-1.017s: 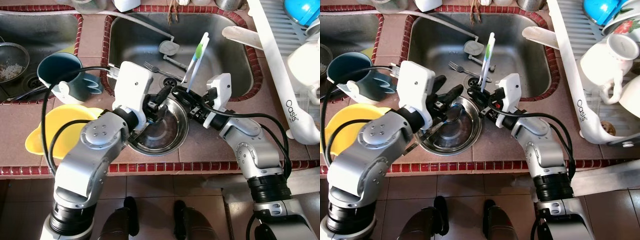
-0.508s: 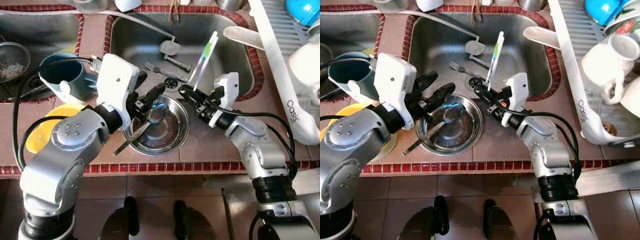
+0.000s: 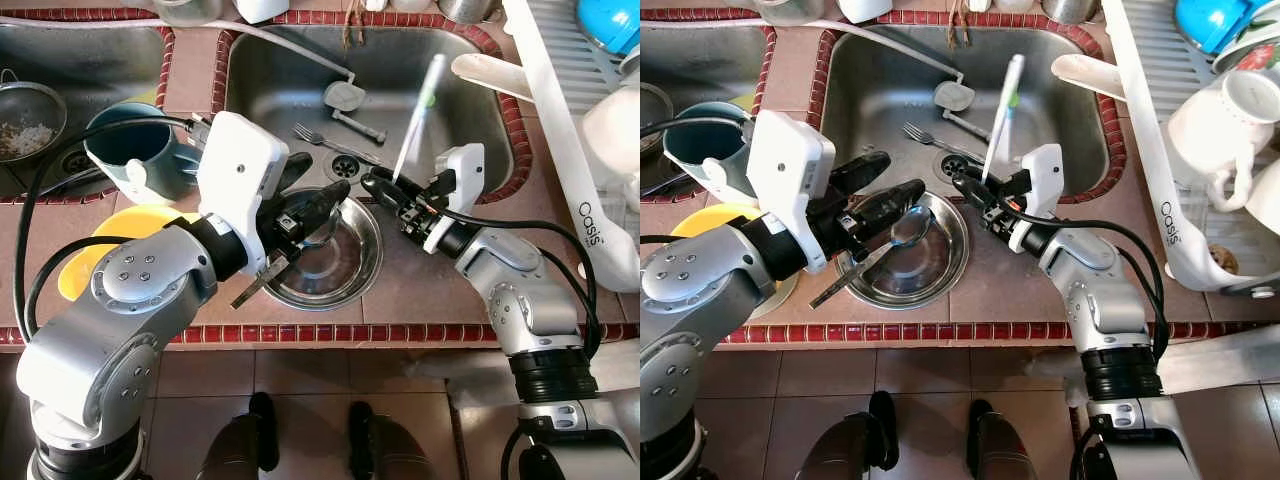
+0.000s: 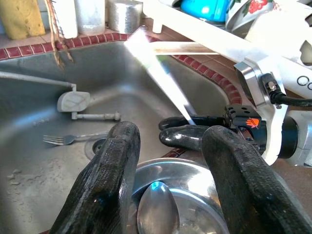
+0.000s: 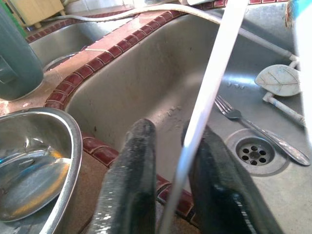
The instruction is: Kitchen organization
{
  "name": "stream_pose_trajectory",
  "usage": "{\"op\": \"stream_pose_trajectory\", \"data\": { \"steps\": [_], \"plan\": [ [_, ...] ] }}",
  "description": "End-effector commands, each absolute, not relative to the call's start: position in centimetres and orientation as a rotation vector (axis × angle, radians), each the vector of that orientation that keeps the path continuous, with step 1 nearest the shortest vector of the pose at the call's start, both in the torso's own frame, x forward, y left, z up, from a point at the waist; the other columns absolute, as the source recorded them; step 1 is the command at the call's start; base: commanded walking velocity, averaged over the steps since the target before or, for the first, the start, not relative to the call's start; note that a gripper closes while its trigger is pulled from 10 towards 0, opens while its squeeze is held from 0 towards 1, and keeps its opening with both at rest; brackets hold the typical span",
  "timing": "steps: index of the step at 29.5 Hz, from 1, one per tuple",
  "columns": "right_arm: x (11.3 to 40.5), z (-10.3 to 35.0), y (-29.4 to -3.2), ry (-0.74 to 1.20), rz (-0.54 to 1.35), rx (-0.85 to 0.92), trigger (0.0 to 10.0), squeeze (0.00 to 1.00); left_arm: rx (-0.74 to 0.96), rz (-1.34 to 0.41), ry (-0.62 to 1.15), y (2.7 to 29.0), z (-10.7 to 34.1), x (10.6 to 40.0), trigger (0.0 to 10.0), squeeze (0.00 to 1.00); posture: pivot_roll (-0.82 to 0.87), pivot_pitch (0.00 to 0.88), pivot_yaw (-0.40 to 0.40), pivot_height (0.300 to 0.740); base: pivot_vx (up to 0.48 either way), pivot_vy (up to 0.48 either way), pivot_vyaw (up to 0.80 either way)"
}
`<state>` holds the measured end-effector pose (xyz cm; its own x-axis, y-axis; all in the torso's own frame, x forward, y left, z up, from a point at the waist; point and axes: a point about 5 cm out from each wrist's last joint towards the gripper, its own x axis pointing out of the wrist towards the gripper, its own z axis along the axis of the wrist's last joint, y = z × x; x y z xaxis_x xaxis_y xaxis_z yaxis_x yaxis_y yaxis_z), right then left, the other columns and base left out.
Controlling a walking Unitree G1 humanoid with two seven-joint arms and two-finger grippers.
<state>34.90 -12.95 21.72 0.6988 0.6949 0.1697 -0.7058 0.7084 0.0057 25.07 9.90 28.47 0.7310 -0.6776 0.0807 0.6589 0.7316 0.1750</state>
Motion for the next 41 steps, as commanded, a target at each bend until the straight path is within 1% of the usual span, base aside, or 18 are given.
{"op": "stream_pose_trajectory", "data": {
  "steps": [1, 10, 18, 22, 24, 28, 29, 30, 31, 34, 37, 41],
  "plan": [
    [35.0, 20.4, -13.4, -0.097, 0.756, 0.095, 10.0, 1.00, 0.143, -0.771, -0.153, 9.6, 28.7, 24.4, 10.0, 0.00, -0.10, 0.387, -0.029, 0.740, 0.000, 0.000, 0.00],
    [34.9, 20.1, -13.4, -0.085, 0.755, 0.107, 10.0, 1.00, 0.146, -0.764, -0.153, 9.6, 28.7, 24.4, 10.0, 0.00, -0.10, 0.383, -0.029, 0.740, 0.000, 0.000, 0.00],
    [34.8, 20.4, -13.3, -0.113, 0.755, 0.115, 10.0, 1.00, 0.143, -0.761, -0.150, 9.6, 28.5, 24.6, 10.0, 0.00, -0.10, 0.350, -0.029, 0.740, 0.000, 0.000, 0.00],
    [34.8, 20.8, -13.3, -0.138, 0.719, 0.107, 10.0, 1.00, 0.140, -0.741, -0.154, 9.7, 28.4, 25.1, 10.0, 0.00, -0.09, 0.325, -0.028, 0.740, 0.000, 0.000, 0.00],
    [34.8, 21.1, -13.3, -0.158, 0.699, 0.108, 10.0, 0.00, 0.134, -0.723, -0.159, 9.7, 28.4, 25.4, 10.0, 0.00, -0.09, 0.314, -0.026, 0.740, 0.000, 0.000, 0.00],
    [34.6, 22.4, -12.9, -0.225, 0.665, 0.127, 10.0, 0.00, 0.123, -0.622, -0.164, 10.1, 28.1, 27.0, 10.0, 0.00, -0.09, 0.286, -0.027, 0.740, 0.000, 0.000, 0.00],
    [34.6, 22.4, -12.9, -0.225, 0.665, 0.127, 10.0, 0.00, 0.123, -0.622, -0.164, 10.1, 28.1, 27.0, 10.0, 0.00, -0.09, 0.286, -0.027, 0.740, 0.000, 0.000, 0.00],
    [34.4, 22.8, -12.7, -0.251, 0.651, 0.123, 10.0, 0.00, 0.127, -0.551, -0.150, 10.6, 27.8, 27.9, 10.0, 0.00, -0.09, 0.274, -0.025, 0.740, 0.000, 0.000, 0.00],
    [34.2, 23.0, -12.6, -0.265, 0.646, 0.122, 10.0, 0.00, 0.121, -0.520, -0.137, 10.8, 27.5, 28.4, 10.0, 0.00, -0.10, 0.270, -0.026, 0.740, 0.000, 0.000, 0.00],
    [33.9, 23.4, -12.5, -0.292, 0.630, 0.122, 10.0, 0.00, 0.105, -0.472, -0.120, 11.2, 27.0, 29.2, 10.0, 0.00, -0.10, 0.252, -0.025, 0.740, 0.000, 0.000, 0.00],
    [33.5, 23.9, -12.5, -0.325, 0.591, 0.137, 10.0, 0.00, 0.105, -0.418, -0.140, 11.3, 26.6, 30.1, 10.0, 0.00, -0.10, 0.229, -0.022, 0.740, 0.000, 0.000, 0.00],
    [32.8, 24.0, -12.3, -0.343, 0.570, 0.147, 10.0, 0.00, 0.071, -0.405, -0.151, 11.1, 26.5, 30.8, 10.0, 0.00, -0.10, 0.208, -0.017, 0.740, 0.000, 0.000, 0.00]
  ]
}}
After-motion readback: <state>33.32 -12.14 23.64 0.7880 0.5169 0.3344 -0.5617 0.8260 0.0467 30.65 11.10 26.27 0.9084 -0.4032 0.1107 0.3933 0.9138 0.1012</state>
